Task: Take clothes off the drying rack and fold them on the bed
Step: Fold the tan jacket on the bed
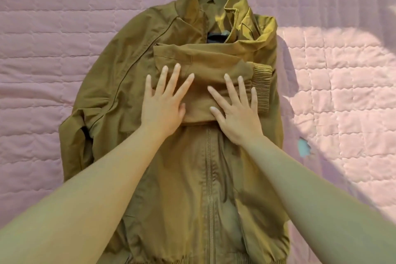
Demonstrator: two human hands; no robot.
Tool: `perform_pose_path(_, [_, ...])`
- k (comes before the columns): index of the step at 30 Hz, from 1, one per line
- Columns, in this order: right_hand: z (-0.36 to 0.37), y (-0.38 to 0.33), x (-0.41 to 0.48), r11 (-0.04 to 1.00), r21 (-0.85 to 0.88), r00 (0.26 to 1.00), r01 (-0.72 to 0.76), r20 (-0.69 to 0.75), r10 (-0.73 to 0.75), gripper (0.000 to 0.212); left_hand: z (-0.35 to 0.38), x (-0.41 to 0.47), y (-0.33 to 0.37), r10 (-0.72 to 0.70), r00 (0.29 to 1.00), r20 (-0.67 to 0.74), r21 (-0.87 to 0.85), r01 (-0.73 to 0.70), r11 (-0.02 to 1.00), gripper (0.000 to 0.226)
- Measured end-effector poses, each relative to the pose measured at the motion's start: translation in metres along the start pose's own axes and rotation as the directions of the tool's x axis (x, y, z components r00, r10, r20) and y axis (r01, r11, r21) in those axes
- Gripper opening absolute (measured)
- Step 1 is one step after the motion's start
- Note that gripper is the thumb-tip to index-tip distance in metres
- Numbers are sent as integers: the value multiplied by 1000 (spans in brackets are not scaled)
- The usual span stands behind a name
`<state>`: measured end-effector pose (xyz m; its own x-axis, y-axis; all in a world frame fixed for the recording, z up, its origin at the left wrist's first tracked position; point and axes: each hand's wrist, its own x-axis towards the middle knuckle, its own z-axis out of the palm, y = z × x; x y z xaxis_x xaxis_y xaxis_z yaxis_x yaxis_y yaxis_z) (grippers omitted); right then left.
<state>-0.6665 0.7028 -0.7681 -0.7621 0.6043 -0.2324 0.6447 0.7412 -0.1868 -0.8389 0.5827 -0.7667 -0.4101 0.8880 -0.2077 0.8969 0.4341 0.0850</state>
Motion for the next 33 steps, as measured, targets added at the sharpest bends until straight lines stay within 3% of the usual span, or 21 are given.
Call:
perform_pose_path(3, [9, 24, 10, 996, -61, 959, -72, 269, 86, 57, 13, 19, -22, -206, 920, 333, 71, 194, 978, 74])
perform_pose_path(5, [11, 29, 13, 993, -96, 946, -71, 309, 97, 59, 15, 18, -27, -214, 903, 372, 50, 211, 976, 76])
perform_pose_path(9, [5, 16, 5, 989, -102, 949, -110, 286, 136, 58, 12, -6, -20, -262, 909, 324, -39, 289, 957, 67])
perform_pose_path(14, [-4, -15, -30, 993, 22, 972, -115, 210, 108, 56, 4, -76, -2, -298, 937, 182, -287, 341, 895, 53])
perform_pose_path(17, [-4, -31, -52, 967, 255, 999, -30, 22, 25, 45, 4, -116, -2, -304, 952, -28, -192, 294, 936, 43])
perform_pose_path(19, [-5, -42, -68, 938, 345, 999, 9, -40, 6, 39, 3, -143, -10, -387, 915, -117, -146, 369, 918, 45])
perform_pose_path(24, [-3, -75, -100, 882, 469, 987, 52, 112, -118, 40, 1, -205, -45, -754, 652, -73, -287, 711, 642, 53])
perform_pose_path(26, [-7, -91, -106, 859, 511, 979, 26, 159, -124, 47, 2, -221, -59, -860, 510, 12, -356, 806, 473, 57])
perform_pose_path(28, [-9, -106, -110, 839, 545, 974, 2, 189, -125, 53, 6, -236, -74, -898, 395, 192, -375, 876, 305, 61])
perform_pose_path(31, [-8, -122, -113, 848, 529, 953, 33, 238, -185, 56, 27, -261, -101, -766, 360, 532, -467, 880, 89, 69])
perform_pose_path(33, [-6, -132, -112, 867, 495, 930, 50, 294, -222, 54, 34, -276, -117, -664, 396, 635, -479, 875, 64, 69])
